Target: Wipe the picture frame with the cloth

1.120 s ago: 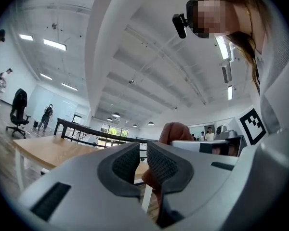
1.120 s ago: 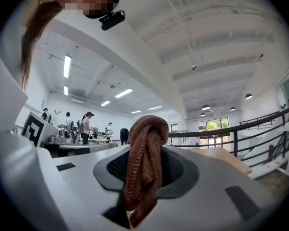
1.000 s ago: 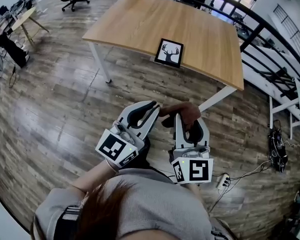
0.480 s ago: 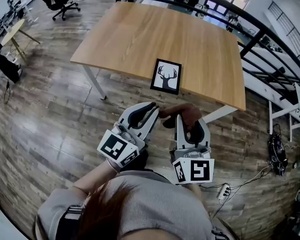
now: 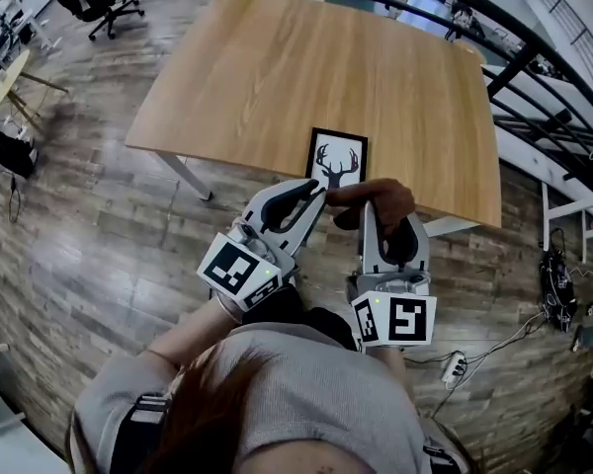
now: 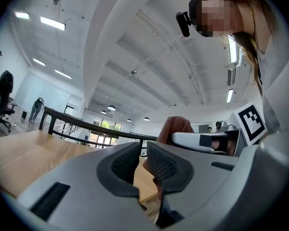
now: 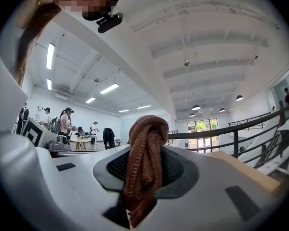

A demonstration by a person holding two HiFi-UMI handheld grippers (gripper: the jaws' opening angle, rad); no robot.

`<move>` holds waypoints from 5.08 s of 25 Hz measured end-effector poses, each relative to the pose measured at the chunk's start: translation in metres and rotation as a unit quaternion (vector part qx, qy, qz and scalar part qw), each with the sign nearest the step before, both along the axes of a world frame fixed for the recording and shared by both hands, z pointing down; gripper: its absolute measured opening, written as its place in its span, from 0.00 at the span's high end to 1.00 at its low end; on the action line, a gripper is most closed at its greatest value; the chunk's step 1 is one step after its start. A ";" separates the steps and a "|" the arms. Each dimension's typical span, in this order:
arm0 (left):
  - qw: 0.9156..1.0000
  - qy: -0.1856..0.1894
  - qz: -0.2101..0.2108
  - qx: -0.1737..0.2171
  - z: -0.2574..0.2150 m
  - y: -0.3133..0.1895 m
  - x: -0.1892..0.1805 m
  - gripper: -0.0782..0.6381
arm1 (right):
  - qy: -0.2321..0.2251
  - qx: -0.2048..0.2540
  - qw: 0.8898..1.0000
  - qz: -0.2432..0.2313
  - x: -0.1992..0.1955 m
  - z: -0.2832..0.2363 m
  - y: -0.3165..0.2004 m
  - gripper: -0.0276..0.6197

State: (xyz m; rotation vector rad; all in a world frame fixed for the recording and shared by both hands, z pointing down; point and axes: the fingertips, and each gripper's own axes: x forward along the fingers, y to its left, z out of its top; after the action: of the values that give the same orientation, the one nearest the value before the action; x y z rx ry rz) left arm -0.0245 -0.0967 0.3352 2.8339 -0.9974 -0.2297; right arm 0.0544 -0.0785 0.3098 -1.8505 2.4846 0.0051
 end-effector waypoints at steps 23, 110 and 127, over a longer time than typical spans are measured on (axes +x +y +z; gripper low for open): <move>0.924 0.068 -0.004 -0.377 0.226 -0.080 -0.026 0.59 | -0.005 -0.100 0.994 -0.033 0.038 0.076 -0.058 0.75; 0.918 0.121 0.356 -0.127 -0.086 -0.087 0.097 0.87 | 0.456 0.246 0.847 0.116 0.046 -0.255 -0.097 0.75; 0.925 0.116 0.347 -0.107 -0.092 -0.069 0.092 0.87 | 0.557 0.220 0.801 0.016 -0.028 -0.161 -0.111 0.75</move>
State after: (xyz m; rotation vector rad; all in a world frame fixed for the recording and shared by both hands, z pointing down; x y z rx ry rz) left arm 0.0671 -0.1662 0.2434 2.6670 0.0526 -0.3339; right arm 0.0266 -0.1892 0.1489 -1.9045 2.5300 2.0016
